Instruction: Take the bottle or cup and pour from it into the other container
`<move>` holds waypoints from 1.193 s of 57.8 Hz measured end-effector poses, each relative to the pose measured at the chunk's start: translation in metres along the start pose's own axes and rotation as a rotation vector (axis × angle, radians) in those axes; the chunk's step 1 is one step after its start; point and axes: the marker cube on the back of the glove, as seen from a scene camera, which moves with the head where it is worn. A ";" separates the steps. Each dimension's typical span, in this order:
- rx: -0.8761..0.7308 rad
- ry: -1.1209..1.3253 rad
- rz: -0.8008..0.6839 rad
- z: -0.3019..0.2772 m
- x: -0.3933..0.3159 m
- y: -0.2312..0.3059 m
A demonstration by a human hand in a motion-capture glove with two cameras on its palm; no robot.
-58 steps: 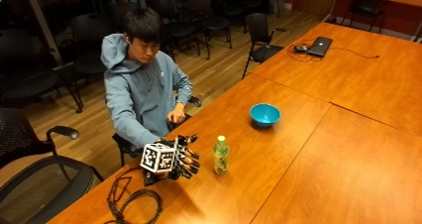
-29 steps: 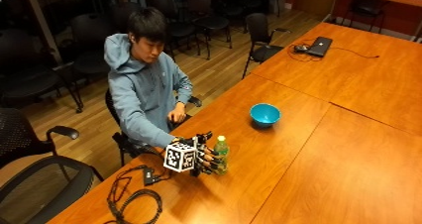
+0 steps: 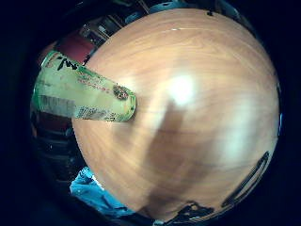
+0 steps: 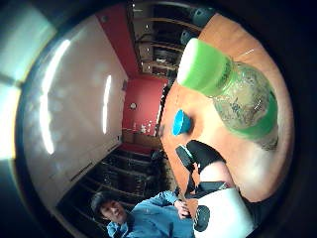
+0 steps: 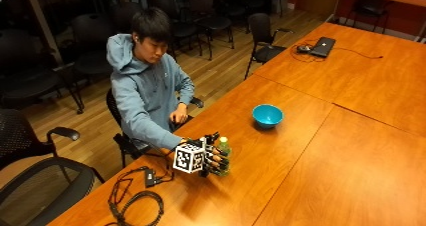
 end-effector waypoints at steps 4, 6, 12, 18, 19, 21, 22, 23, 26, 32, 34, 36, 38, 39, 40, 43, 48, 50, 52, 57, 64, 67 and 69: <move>-0.010 -0.010 0.002 0.002 -0.002 -0.002; -0.009 -0.013 0.001 0.003 -0.002 -0.003; -0.017 -0.009 0.000 0.009 -0.002 -0.004; -0.018 -0.010 -0.004 0.011 -0.003 -0.007; -0.017 -0.011 -0.003 0.012 -0.003 -0.008; -0.016 -0.019 0.000 0.014 -0.004 -0.008; -0.017 -0.022 0.001 0.015 -0.004 -0.009; -0.018 -0.025 0.000 0.016 -0.004 -0.009; -0.016 -0.035 -0.003 0.019 -0.004 -0.010; -0.017 -0.037 -0.003 0.024 -0.005 -0.013; -0.017 -0.040 -0.005 0.026 -0.006 -0.014; -0.015 -0.044 -0.006 0.027 -0.006 -0.015; -0.010 -0.052 -0.006 0.028 -0.006 -0.016; -0.007 -0.058 -0.005 0.028 -0.007 -0.016; -0.004 -0.065 -0.005 0.029 -0.007 -0.017; 0.004 -0.085 -0.007 0.031 -0.007 -0.017; 0.021 -0.112 -0.005 0.029 -0.007 -0.020; 0.031 -0.122 -0.007 0.030 -0.007 -0.020; 0.042 -0.131 -0.010 0.030 -0.007 -0.021; 0.081 -0.154 -0.009 0.030 -0.008 -0.024; 0.094 -0.218 -0.005 0.034 -0.011 -0.028; 0.107 -0.235 0.002 0.037 -0.011 -0.029; 0.116 -0.244 0.006 0.038 -0.011 -0.030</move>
